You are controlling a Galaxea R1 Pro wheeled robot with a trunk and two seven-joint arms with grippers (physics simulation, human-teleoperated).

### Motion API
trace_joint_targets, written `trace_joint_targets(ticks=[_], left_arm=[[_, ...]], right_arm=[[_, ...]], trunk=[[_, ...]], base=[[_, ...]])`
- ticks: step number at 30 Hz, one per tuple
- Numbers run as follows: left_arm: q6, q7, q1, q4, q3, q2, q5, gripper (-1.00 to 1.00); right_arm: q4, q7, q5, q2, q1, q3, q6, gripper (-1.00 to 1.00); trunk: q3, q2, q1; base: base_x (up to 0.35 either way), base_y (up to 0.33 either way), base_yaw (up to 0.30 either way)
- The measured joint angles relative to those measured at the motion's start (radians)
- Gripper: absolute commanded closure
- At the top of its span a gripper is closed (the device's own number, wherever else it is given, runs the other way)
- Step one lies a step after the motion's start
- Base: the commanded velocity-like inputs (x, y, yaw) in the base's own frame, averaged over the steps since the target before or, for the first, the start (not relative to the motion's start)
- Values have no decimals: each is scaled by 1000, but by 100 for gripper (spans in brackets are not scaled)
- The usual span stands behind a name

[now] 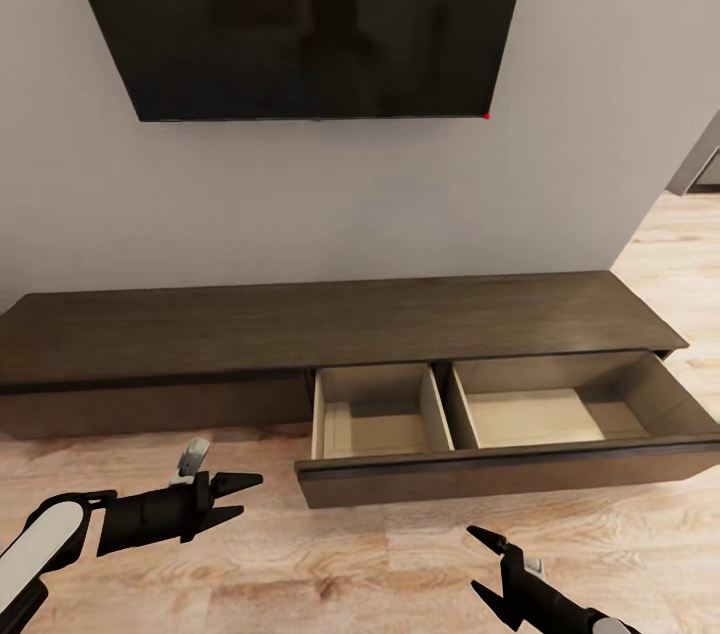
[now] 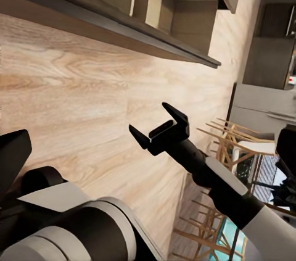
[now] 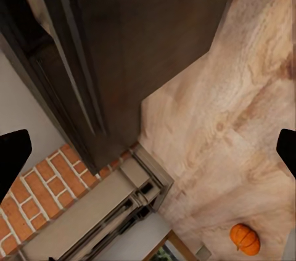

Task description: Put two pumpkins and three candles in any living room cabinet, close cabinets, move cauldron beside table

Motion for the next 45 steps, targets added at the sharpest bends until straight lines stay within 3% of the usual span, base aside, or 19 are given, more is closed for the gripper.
trace_joint_targets(ticks=[7, 21, 26, 29, 43, 45], left_arm=[[-3, 21, -3, 8, 8, 18, -13, -100], [-11, 312, -16, 10, 31, 27, -29, -100], [-12, 479, -17, 9, 57, 19, -30, -100], [-13, 546, -17, 9, 60, 18, -31, -100], [-20, 704, -20, -3, 61, 9, -33, -100], [-21, 710, -20, -2, 61, 7, -47, -100]], right_arm=[[22, 0, 0, 2, 0, -1, -23, -100], [48, -14, 3, 2, 0, 1, -77, -100], [77, -15, 3, 2, 0, 2, -82, -100], [81, -15, 3, 2, 0, 3, -82, -100], [82, -19, 3, 2, 0, 7, -84, -100], [82, -19, 4, 2, 0, 7, -83, -100]], trunk=[[22, 49, -27], [66, 147, -81], [81, 182, -100], [91, 203, -111], [135, 301, -165], [141, 315, -173]], base=[[0, 0, 0], [0, 0, 0], [0, 0, 0], [0, 0, 0], [0, 0, 0], [0, 0, 0]])
